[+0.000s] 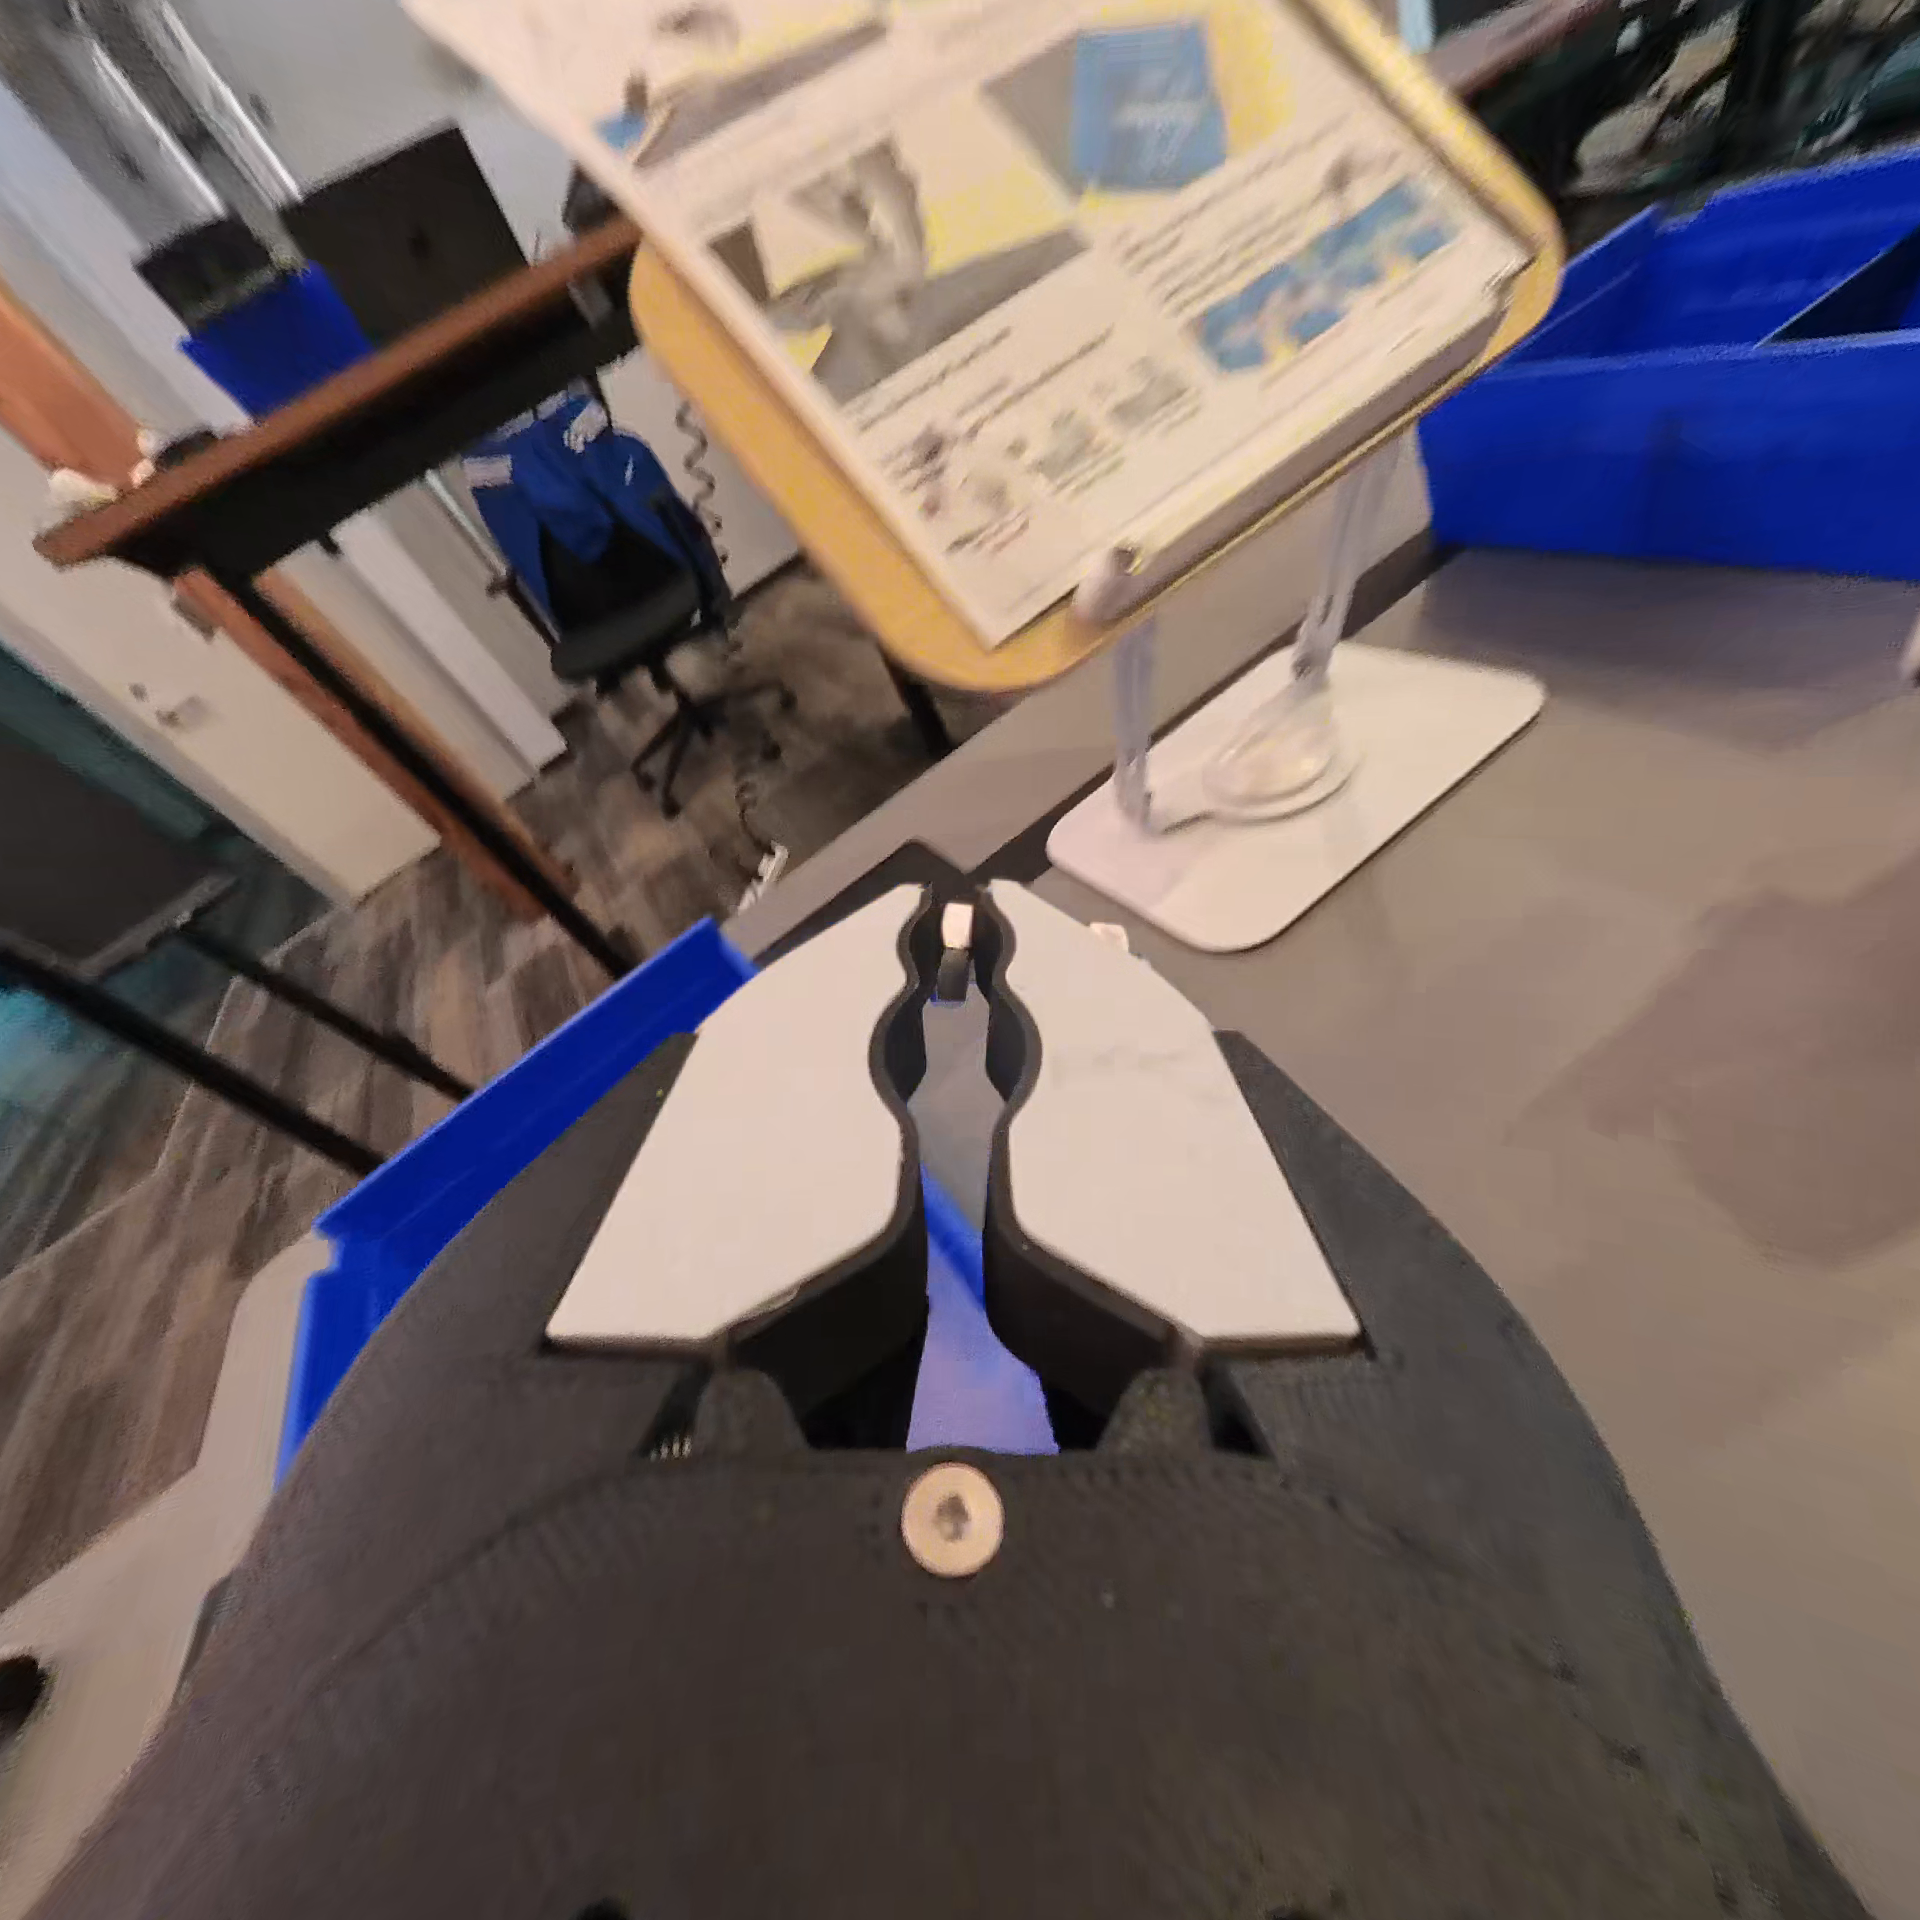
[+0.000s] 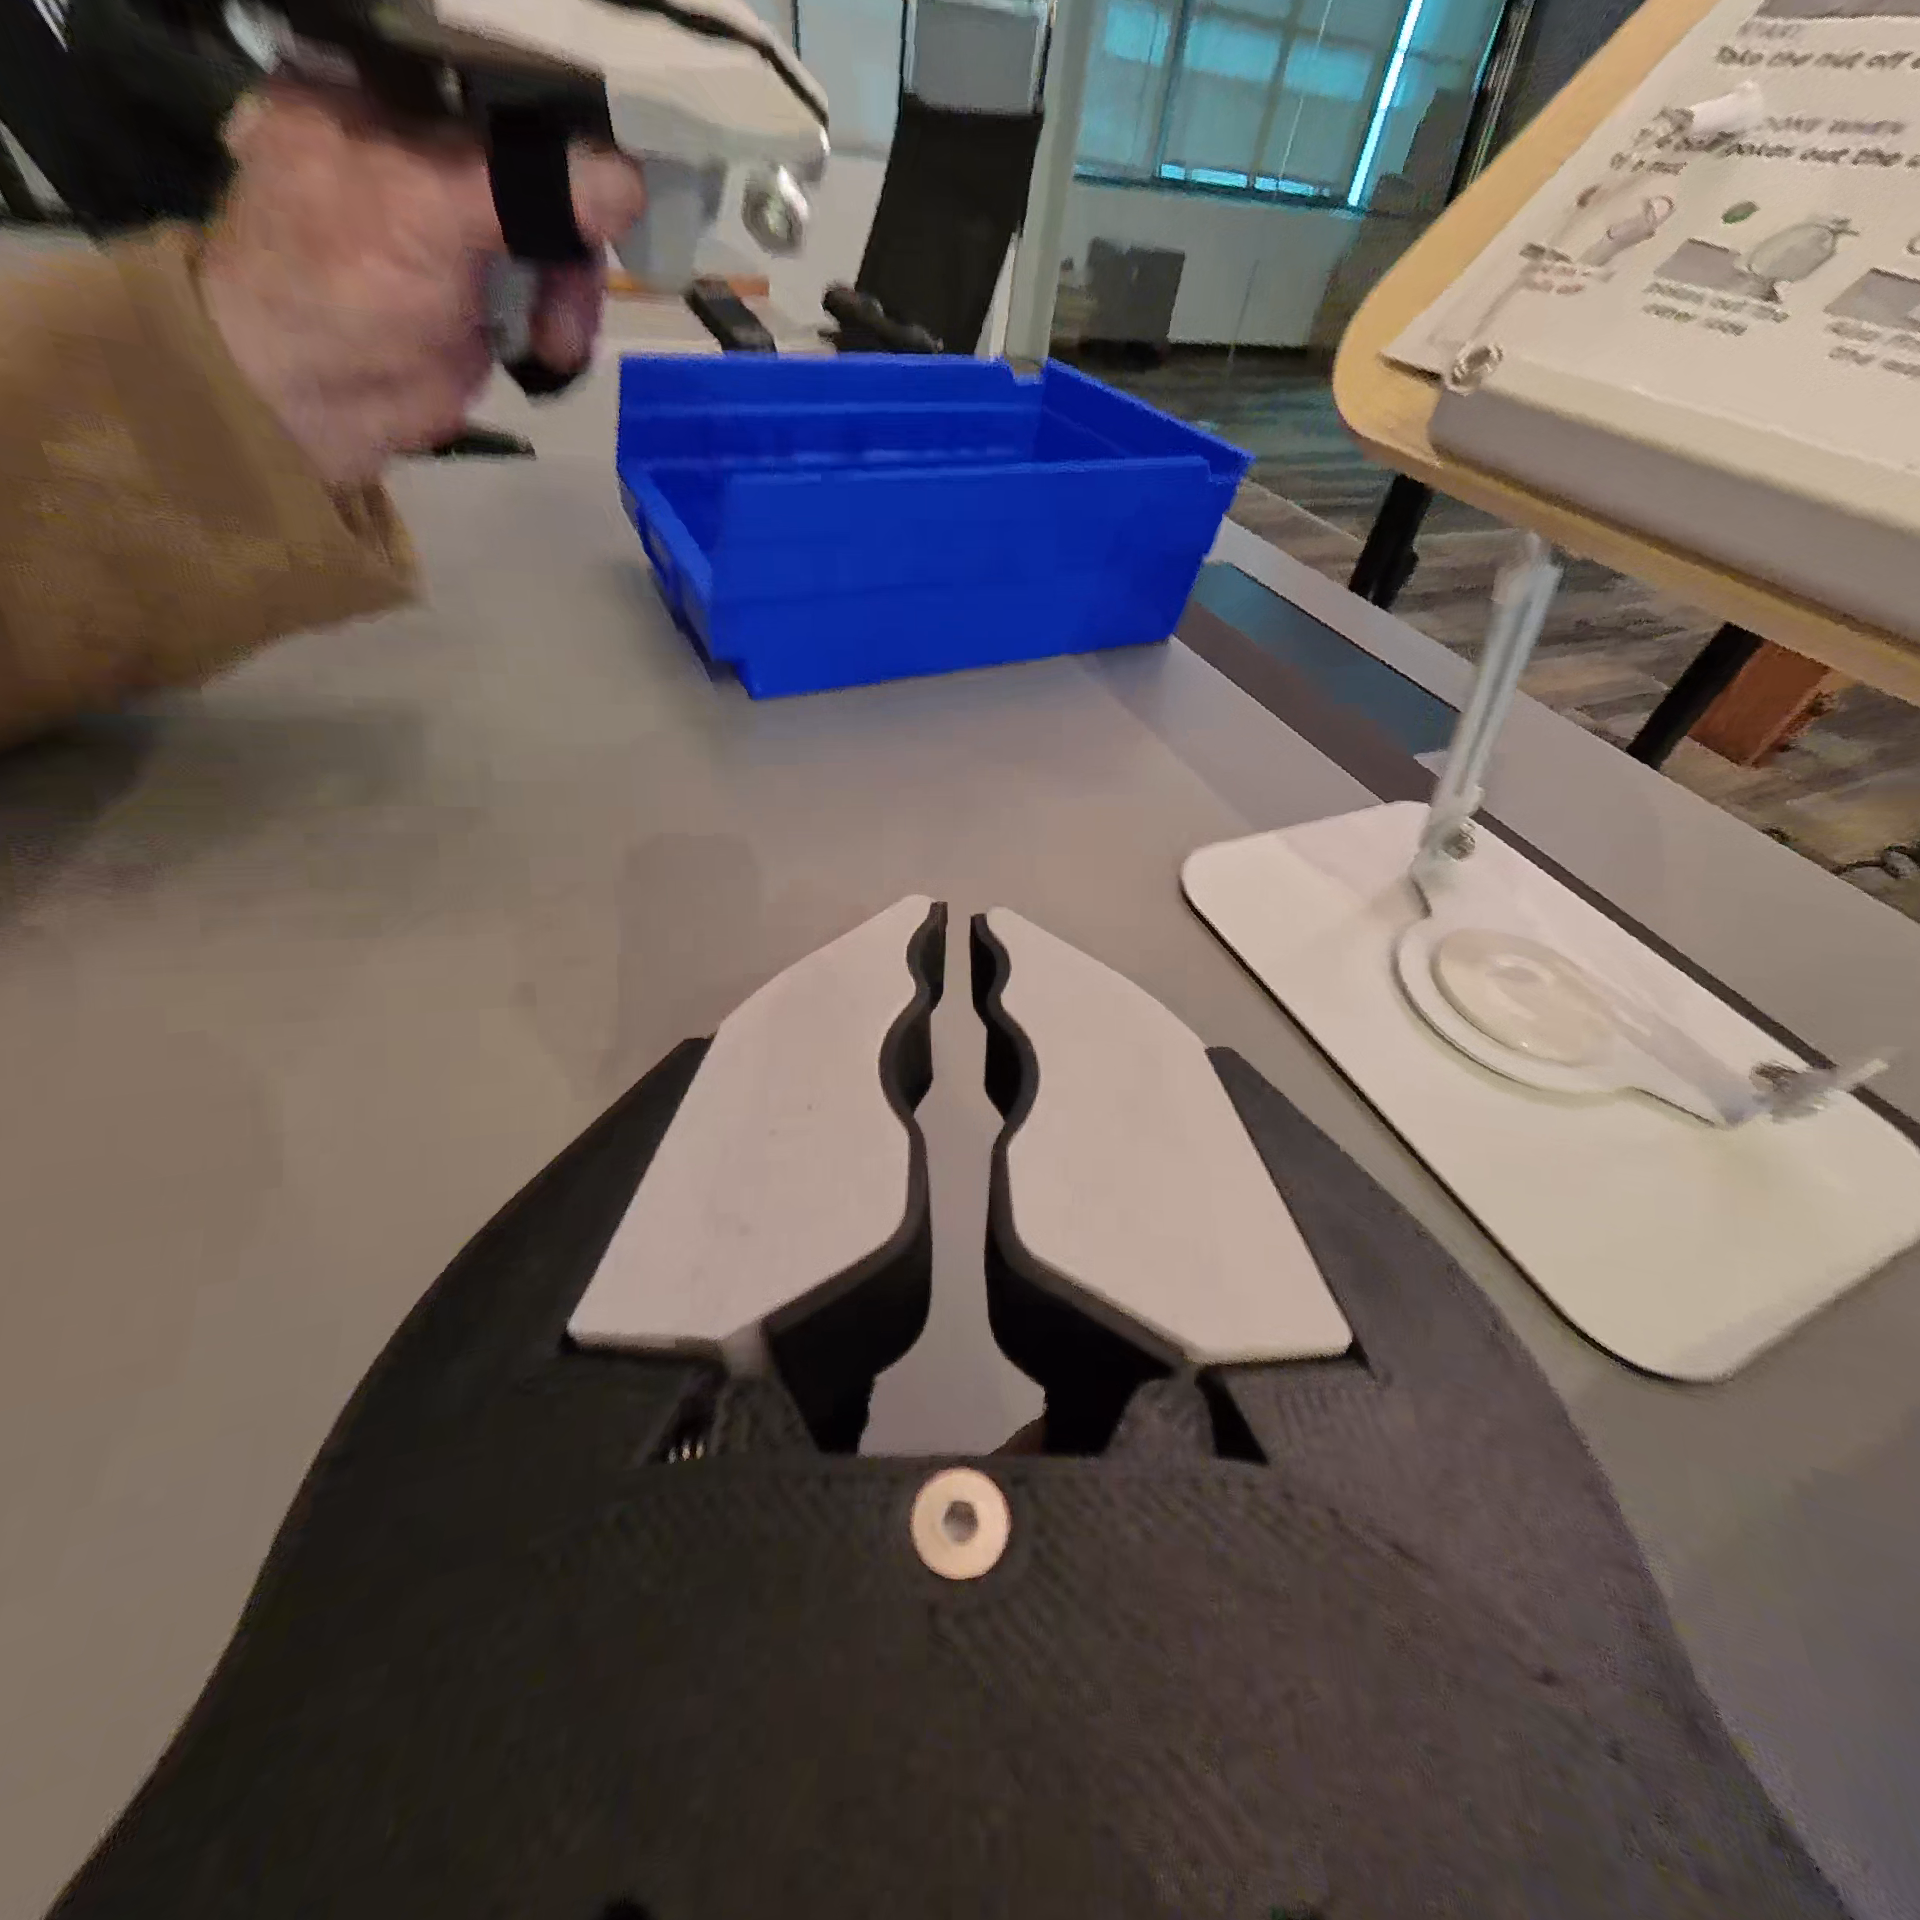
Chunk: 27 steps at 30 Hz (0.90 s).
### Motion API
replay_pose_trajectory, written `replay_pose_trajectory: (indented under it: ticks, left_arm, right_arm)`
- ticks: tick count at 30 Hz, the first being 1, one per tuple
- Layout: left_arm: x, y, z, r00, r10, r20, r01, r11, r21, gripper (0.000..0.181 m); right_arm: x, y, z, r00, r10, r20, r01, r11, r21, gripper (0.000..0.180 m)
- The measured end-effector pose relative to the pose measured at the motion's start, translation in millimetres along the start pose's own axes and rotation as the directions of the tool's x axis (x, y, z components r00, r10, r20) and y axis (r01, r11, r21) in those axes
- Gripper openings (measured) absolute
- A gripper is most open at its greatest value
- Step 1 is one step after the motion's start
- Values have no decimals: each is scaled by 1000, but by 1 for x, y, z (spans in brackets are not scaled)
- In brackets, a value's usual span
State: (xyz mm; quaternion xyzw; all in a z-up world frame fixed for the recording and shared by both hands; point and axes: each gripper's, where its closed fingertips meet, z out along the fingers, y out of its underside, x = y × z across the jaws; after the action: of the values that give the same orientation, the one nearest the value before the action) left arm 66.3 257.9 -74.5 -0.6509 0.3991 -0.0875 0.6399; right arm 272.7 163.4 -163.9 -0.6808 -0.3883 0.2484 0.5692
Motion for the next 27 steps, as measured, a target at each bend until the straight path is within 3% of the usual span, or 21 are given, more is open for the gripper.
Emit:
replay_pose_trajectory:
  ticks: [1, 10, 14, 19, 23, 27]
  left_arm:
    - [11, -6, 2, 1000, 9, 4, -9, 999, 31, 6]
    - [97, -30, 31, 986, -92, -142, 110, 986, 126, 6]
    - [109, -37, 34, 982, -103, -161, 129, 978, 162, 6]
    - [121, -47, 35, 987, -42, -157, 75, 974, 212, 6]
    - [123, -53, 33, 990, -19, -142, 53, 969, 240, 6]
    - [124, -57, 30, 991, 0, -136, 39, 960, 277, 6]
  right_arm:
    - [-6, -6, 4, 1000, 20, 3, -21, 999, 30, 7]
    - [-34, -55, 33, 991, -93, -92, 108, 979, 172, 30]
    - [-40, -59, 50, 991, 127, 51, -134, 969, 207, 33]
    - [-38, -70, 63, 836, 440, 327, -521, 823, 227, 30]
    - [-35, -81, 59, 706, 514, 487, -673, 702, 233, 30]
    - [-34, -86, 57, 627, 542, 560, -743, 633, 220, 28]
